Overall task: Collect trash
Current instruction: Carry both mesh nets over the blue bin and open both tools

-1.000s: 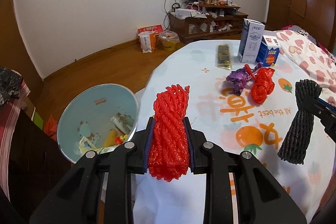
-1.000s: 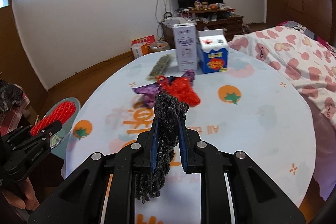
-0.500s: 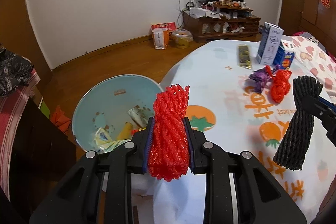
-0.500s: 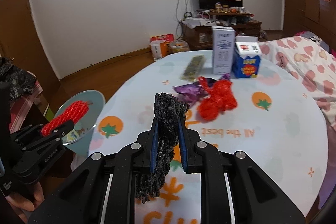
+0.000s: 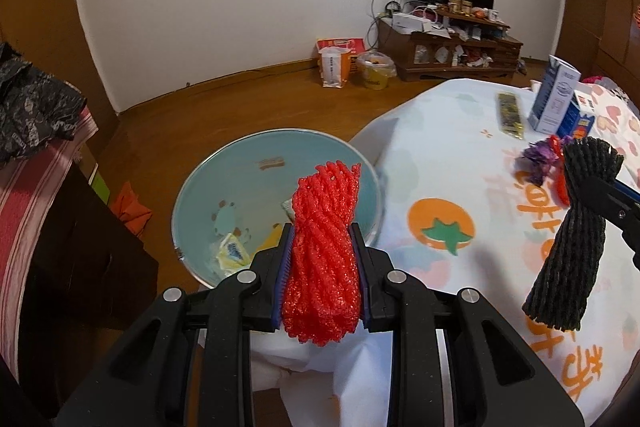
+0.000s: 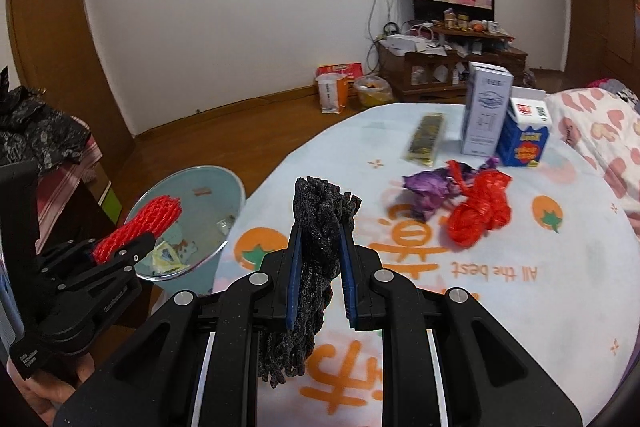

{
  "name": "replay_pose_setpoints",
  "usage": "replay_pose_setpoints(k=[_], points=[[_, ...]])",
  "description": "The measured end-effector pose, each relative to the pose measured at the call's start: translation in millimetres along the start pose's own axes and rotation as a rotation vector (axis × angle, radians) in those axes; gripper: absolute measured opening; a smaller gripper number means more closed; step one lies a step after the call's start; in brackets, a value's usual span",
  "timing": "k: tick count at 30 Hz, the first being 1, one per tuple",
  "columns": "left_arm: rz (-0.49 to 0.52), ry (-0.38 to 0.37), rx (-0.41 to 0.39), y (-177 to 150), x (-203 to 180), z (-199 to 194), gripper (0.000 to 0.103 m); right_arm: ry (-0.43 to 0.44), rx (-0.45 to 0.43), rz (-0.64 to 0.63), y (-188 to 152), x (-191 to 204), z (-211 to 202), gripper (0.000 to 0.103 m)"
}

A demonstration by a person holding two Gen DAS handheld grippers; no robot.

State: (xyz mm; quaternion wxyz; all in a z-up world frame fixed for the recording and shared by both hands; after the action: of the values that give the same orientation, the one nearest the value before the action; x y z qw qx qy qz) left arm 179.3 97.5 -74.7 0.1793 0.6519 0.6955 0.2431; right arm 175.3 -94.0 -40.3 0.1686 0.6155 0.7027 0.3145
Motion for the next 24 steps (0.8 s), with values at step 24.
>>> replay_pose_setpoints(k=[24], points=[[-0.132, 0.068, 0.004, 15, 78, 20, 0.027, 0.066, 0.045, -0.112, 35, 83, 55, 0.019]])
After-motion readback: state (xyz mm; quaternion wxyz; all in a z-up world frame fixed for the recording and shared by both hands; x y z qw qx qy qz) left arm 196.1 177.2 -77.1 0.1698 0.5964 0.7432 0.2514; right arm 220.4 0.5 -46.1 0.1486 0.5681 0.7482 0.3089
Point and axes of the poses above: each gripper's, at about its wrist camera, not at the fingertips, and z roughly the way its jaws point, x to its left, y to its top, the point moved 5 cm from there along z, roughly the way its jaws point, and after that the axes turned 9 degrees about x, right-handed, at the moved point
